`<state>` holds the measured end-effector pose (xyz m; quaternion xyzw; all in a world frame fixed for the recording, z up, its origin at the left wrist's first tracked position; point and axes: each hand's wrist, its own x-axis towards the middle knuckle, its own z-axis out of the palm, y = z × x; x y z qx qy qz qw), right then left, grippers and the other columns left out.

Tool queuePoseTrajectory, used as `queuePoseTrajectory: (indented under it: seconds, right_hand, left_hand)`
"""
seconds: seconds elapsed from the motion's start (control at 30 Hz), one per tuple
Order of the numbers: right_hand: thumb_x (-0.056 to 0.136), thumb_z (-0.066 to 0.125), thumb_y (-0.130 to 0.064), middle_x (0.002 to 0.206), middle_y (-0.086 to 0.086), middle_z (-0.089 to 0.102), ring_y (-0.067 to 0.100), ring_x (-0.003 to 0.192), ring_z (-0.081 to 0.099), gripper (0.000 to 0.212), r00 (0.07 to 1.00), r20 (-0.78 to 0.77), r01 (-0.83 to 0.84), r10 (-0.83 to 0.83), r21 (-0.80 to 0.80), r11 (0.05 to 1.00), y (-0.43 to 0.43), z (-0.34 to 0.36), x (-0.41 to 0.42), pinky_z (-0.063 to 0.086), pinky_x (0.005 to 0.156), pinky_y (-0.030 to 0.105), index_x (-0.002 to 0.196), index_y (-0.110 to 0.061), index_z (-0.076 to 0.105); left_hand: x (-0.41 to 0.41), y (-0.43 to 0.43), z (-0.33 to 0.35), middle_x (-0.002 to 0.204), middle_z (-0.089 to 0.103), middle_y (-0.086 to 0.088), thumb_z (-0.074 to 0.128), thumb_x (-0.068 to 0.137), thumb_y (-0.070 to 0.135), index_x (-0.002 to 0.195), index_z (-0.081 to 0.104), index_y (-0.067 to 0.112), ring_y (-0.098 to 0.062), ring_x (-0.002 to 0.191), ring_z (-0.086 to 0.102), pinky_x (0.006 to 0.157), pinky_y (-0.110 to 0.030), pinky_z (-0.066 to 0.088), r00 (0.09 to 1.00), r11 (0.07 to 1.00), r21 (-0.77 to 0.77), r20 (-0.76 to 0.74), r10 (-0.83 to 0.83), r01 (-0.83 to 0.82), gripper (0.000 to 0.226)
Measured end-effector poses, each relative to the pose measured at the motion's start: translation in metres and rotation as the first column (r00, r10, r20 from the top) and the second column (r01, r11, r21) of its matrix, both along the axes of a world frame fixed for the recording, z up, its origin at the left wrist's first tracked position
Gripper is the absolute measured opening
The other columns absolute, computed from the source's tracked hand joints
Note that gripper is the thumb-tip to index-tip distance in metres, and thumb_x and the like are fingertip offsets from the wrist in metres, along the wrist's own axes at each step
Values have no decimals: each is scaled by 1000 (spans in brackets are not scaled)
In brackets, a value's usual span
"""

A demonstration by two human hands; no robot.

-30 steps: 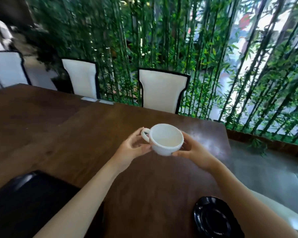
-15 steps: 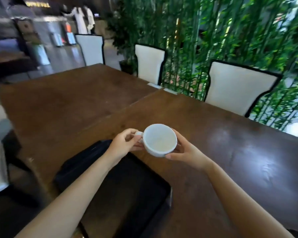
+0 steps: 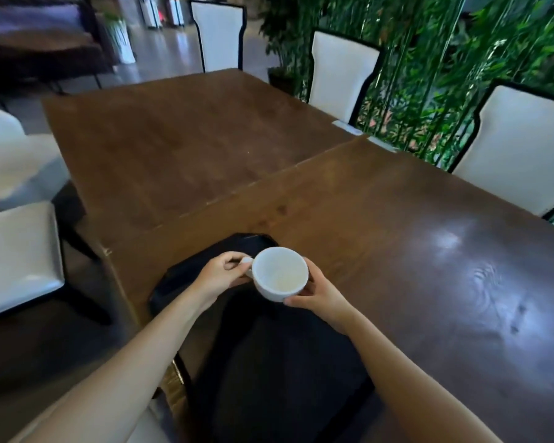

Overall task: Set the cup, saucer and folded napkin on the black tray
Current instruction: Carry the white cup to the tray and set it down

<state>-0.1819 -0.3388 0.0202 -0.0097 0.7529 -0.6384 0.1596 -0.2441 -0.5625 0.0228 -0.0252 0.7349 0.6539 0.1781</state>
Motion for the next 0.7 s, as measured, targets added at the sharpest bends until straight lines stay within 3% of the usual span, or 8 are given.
queuePoseTrajectory:
  seconds: [0.1, 0.27, 0.33, 0.5, 0.7]
  right_hand:
    - [69, 79, -8, 135, -6, 44, 14, 126, 44, 87, 997, 71, -26, 23, 33, 999, 2, -16, -6, 42, 105, 33, 137, -34, 32]
    - [67, 80, -9, 132, -14, 43, 9, 122, 45, 85, 989, 128, -79, 75, 22, 997, 8, -29, -14, 41, 101, 29, 125, -52, 34]
    - [68, 79, -8, 132, -15, 42, 6, 121, 44, 87, 986, 141, -94, 90, 22, 995, 8, -31, -17, 41, 99, 25, 129, -50, 32]
    - [70, 76, -5, 139, -8, 34, 12, 127, 36, 94, 983, 173, -80, 68, 63, 995, 7, -33, -23, 33, 109, 35, 140, -39, 23]
    - [72, 76, -6, 140, -8, 31, 14, 132, 31, 95, 975, 206, -103, 80, 100, 990, 8, -31, -25, 33, 106, 33, 140, -38, 18]
  left_hand:
    - [-2, 1, -22, 97, 73, -8, 65, 87, 18, 100, 64, 13, -19, 91, 70, 74, -25, 57, 997, 1000, 26, 74, 14, -15, 14]
    - [-2, 0, -42, 98, 73, -8, 67, 85, 18, 101, 63, 10, -18, 91, 71, 85, -32, 55, 994, 999, 52, 109, 1, -6, 18]
    - [-3, -1, -45, 100, 72, -9, 66, 86, 18, 103, 62, 10, -18, 92, 70, 85, -31, 55, 994, 999, 33, 106, -2, -1, 19]
    - [-7, 0, -45, 97, 72, -5, 65, 86, 17, 98, 62, 15, -14, 88, 71, 70, -20, 57, 992, 999, 34, 126, 20, -25, 12]
    - [-11, -2, -39, 105, 69, -8, 64, 87, 16, 108, 59, 11, -19, 98, 68, 82, -33, 56, 978, 1000, 13, 206, -29, 27, 22]
